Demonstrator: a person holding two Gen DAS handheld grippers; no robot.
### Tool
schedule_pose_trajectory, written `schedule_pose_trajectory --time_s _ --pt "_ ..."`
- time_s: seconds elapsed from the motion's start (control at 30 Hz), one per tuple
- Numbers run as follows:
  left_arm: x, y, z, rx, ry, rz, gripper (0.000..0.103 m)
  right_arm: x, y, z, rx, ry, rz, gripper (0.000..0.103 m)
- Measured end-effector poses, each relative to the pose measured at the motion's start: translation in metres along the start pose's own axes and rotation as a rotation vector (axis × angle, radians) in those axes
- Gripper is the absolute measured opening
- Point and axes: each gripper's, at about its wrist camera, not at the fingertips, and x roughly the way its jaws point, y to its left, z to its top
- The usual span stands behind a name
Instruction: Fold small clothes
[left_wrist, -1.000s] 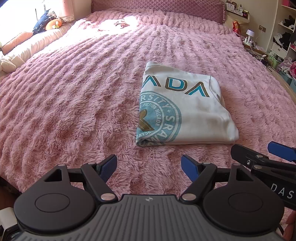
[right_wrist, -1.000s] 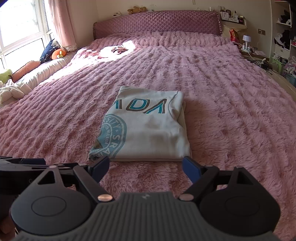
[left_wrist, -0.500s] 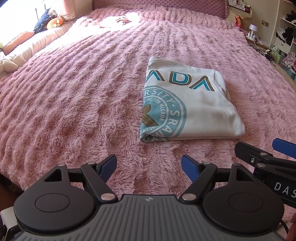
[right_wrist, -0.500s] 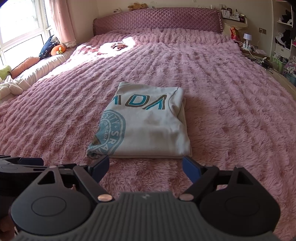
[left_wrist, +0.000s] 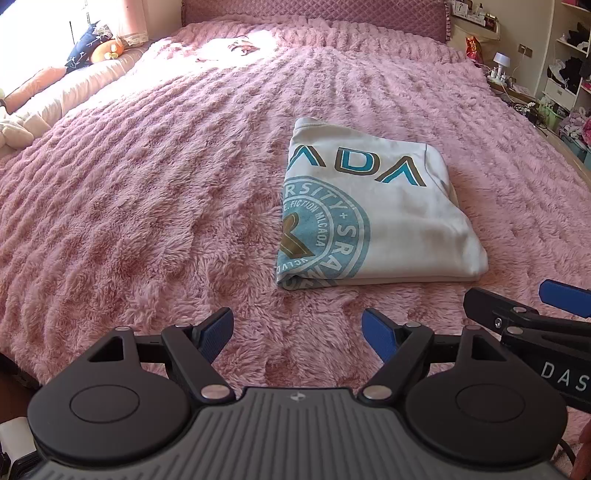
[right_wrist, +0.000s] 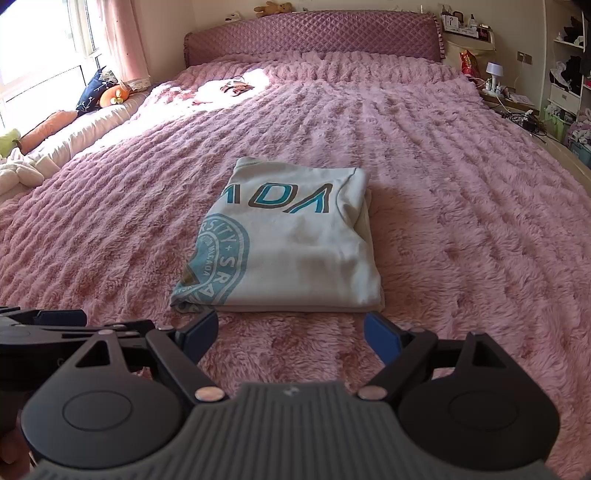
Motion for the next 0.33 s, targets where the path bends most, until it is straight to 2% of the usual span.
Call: schedule_pose_trajectory --time_s 0.33 --pt "0.001 0.0002 -0.0002 0.004 0.005 0.002 0.093 0.0011 -0.0008 0.0005 0.003 0.004 -0.001 0.082"
